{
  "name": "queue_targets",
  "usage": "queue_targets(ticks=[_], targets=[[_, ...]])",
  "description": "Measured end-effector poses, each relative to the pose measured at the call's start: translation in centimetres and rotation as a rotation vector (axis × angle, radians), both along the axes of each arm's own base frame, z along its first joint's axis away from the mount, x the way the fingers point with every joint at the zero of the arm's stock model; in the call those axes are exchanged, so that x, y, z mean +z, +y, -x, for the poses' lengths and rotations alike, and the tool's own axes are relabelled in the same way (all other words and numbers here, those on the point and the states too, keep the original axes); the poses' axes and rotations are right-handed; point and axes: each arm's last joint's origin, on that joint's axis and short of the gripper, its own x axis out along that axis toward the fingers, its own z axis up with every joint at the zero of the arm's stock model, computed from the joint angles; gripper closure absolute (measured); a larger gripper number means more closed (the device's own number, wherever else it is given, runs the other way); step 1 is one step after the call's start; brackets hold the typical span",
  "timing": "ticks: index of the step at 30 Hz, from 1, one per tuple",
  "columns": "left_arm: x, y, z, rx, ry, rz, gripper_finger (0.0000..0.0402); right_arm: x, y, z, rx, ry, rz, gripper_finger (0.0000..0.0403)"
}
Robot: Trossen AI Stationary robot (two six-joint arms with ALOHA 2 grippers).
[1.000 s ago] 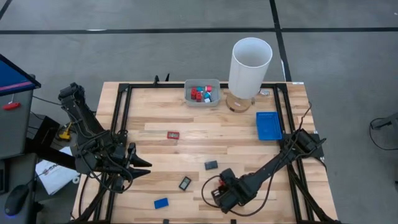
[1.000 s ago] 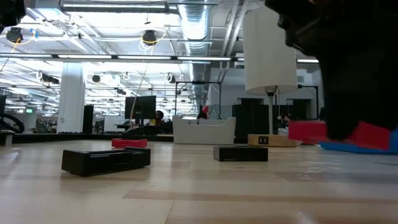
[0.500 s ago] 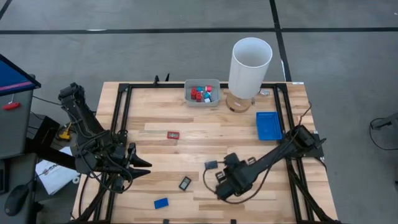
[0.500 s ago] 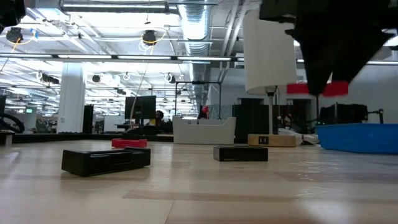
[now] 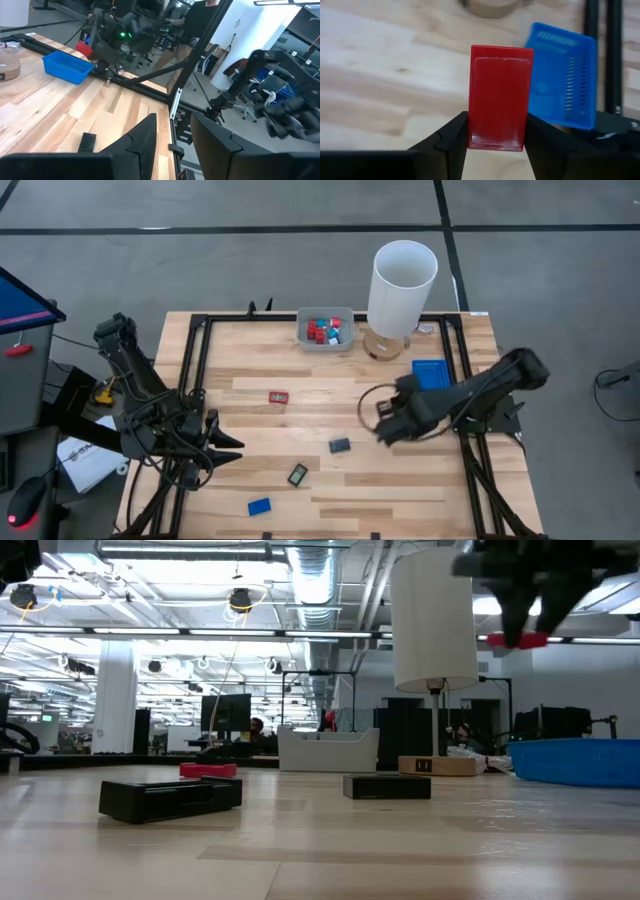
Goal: Pick & Place Office items
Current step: Put the bottom red digital clock into the blue basket
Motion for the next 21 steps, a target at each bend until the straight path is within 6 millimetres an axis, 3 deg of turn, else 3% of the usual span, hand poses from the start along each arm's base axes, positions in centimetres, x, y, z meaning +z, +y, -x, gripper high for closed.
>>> queue_targets(ticks=[12,18,21], targets=[[0.0,0.1,0.0,0.026,-0.002,0.003,0.0283,-2.4,-6.6,8.9,-0.208,-0.107,-0.046,0.0237],[0.0,0.2,0.0,0.066,-0.005,0.021,0.0283,-4.6,-8.4,11.4,-0.296,-0.211,-0.079,0.0234],[0.0,0.2,0.0,0.076,-0.006,0.025,0.0283,-4.5,-9.1,11.4,-0.309,-0.229,-0.076,0.0237]])
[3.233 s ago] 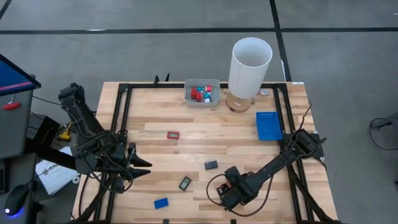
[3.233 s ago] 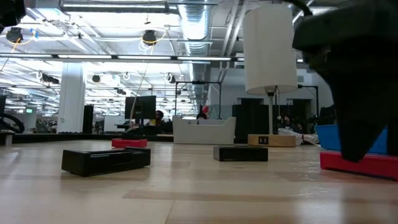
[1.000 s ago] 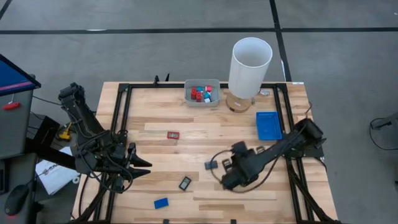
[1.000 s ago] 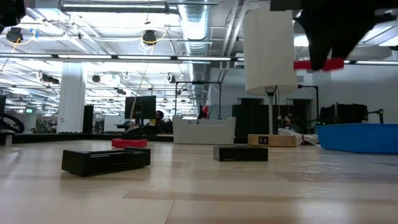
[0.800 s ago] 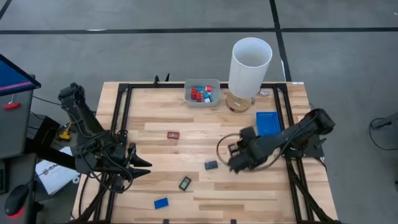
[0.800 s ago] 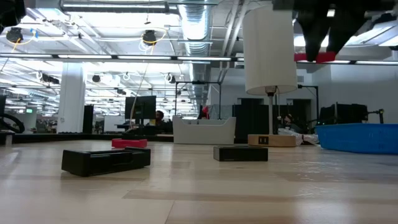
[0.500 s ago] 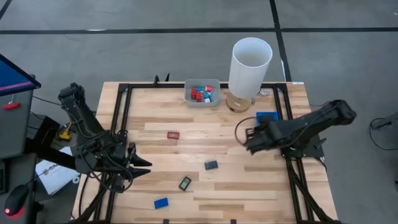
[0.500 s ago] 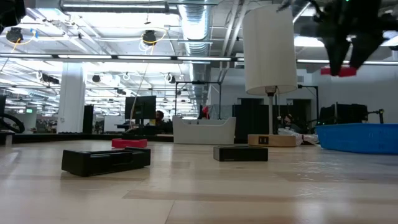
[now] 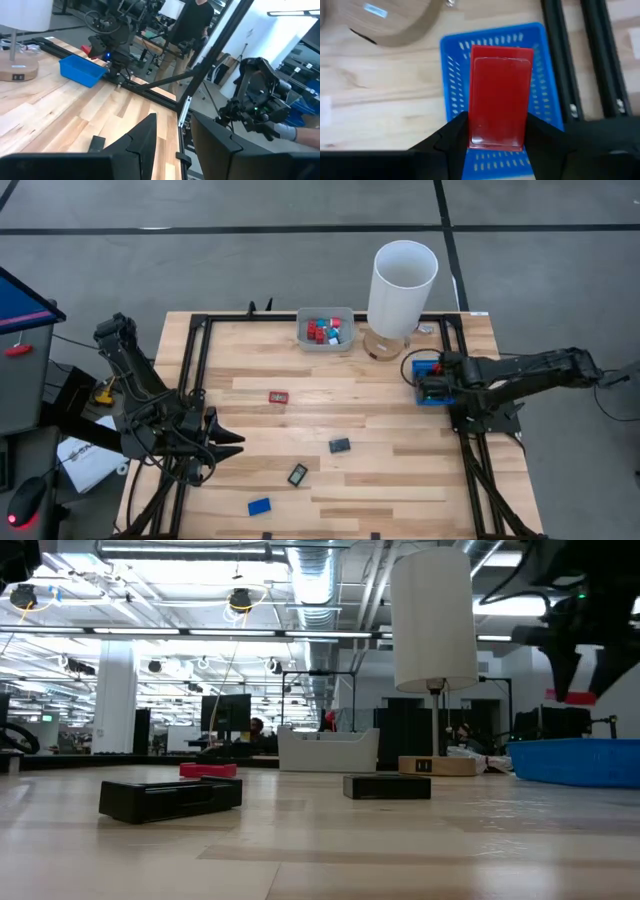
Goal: Pick & Place Office items
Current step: Put the bottom red digital clock into the blue basket
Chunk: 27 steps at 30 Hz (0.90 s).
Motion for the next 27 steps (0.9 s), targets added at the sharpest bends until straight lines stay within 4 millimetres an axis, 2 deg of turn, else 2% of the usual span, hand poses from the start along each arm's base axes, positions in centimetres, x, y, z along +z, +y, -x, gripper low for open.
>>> queue_targets(ticks=[9,17,27], targets=[[0.0,0.3,-0.4,0.040,-0.003,0.006,0.0283,-0.3,-2.3,-1.0,-0.020,-0.002,0.011,0.0233],[0.1,0.4,-0.4,0.043,-0.007,0.010,0.0283,-1.9,-3.7,-0.6,-0.067,0.038,-0.037,0.0235],[0.1,0.4,-0.4,0.042,-0.007,0.006,0.0283,-1.9,-5.3,-0.8,-0.079,0.021,-0.018,0.0235]])
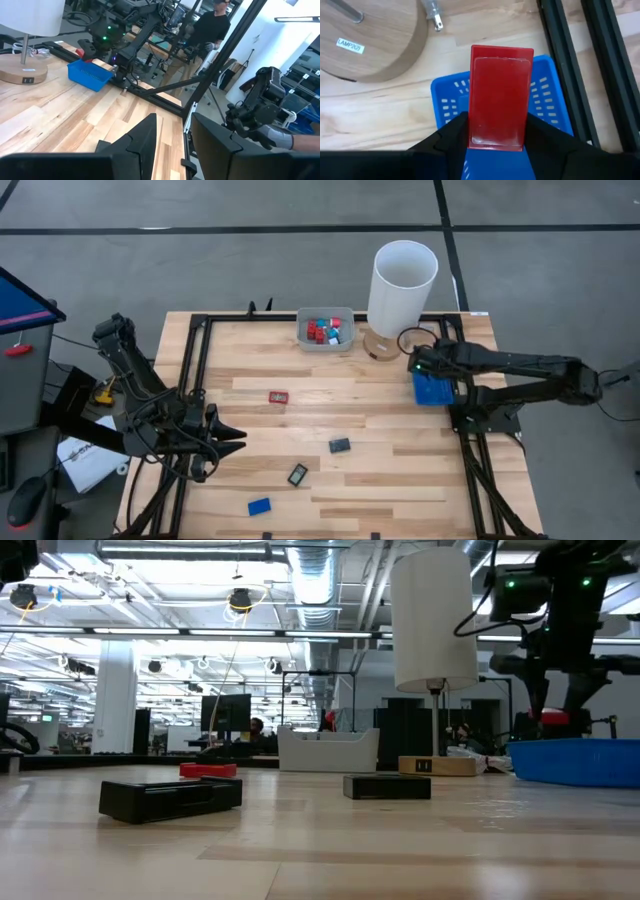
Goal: Pick & Place Office items
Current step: Put the bottom red digital clock into the blue basket
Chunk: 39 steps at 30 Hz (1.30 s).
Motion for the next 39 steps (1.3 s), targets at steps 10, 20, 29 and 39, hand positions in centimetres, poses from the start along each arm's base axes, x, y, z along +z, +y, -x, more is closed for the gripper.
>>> queue_targets(ticks=[10,20,29,39], targets=[[0.0,0.0,0.0,0.000,0.000,0.000,0.0283,0.0,-0.8,0.4,-0.007,0.012,-0.042,0.0235],[0.0,0.0,0.0,0.000,0.000,-0.001,0.0283,-0.1,0.0,0.1,0.025,-0.005,-0.089,0.0236],[0.0,0.0,0.0,-0.001,0.000,-0.003,0.0283,-0.1,0.7,0.0,0.049,-0.002,-0.095,0.0236],[0.0,0.0,0.0,-0.002,0.000,-0.002,0.0283,-0.1,1.3,-0.2,0.066,0.005,-0.046,0.0197]])
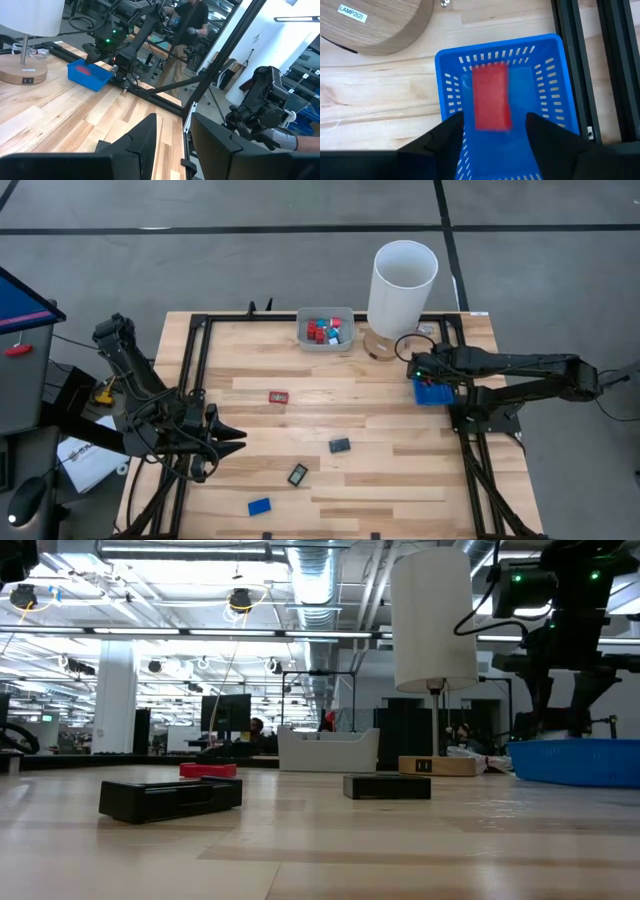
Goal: Pick & Place Office items
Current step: Put the bottom red digital clock into the blue basket, then put the top black digital clock into the blue basket
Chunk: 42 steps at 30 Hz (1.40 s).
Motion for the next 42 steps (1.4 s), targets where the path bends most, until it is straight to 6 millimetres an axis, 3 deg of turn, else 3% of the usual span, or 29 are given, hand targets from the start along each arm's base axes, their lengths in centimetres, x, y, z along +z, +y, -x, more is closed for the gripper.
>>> queue_targets(ticks=[8,14,19,26,32,37,42], targets=[[0.0,0.0,0.0,0.000,0.000,0.000,0.0283,0.0,0.2,-0.2,0.015,-0.019,0.002,0.0164],[0.0,0.0,0.0,-0.009,0.001,0.000,0.0283,0.2,1.7,-1.9,0.104,-0.170,-0.005,0.0163],[-0.1,-0.2,0.0,-0.048,0.009,-0.007,0.0283,0.8,5.2,-4.4,0.239,-0.418,-0.036,0.0163],[-0.4,-0.8,0.7,-0.101,0.027,-0.035,0.0283,0.0,12.8,-8.6,0.567,-0.701,-0.070,0.0163],[-1.5,-2.2,0.8,-0.140,0.057,-0.086,0.0280,-3.0,18.6,-10.8,0.920,-0.668,-0.036,0.0163],[-2.6,-3.4,0.0,-0.124,0.078,-0.094,0.0257,-4.6,20.4,-13.2,1.085,-0.567,-0.040,0.0163],[-3.0,-4.1,-0.5,-0.115,0.069,-0.082,0.0236,-3.3,20.3,-16.7,1.331,-0.526,0.046,0.0163]])
